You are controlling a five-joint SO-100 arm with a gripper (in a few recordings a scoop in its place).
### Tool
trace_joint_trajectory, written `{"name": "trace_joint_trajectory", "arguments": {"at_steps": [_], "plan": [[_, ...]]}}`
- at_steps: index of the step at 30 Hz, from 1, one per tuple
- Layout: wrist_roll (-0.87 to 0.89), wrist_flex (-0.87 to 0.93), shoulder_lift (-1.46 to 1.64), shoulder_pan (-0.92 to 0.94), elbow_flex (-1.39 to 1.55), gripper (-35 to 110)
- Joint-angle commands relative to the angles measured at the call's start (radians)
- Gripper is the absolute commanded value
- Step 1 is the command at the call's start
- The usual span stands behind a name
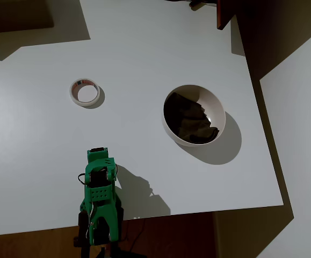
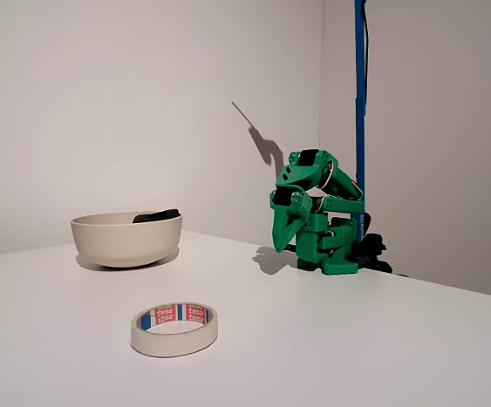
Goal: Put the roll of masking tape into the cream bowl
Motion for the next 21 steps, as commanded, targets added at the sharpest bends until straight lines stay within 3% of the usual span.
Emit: {"name": "trace_joint_trajectory", "arguments": {"at_steps": [1, 21], "plan": [[-0.011, 0.009, 0.011, 0.008, 0.003, -8], [0.005, 0.009, 0.011, 0.003, 0.003, -8]]}}
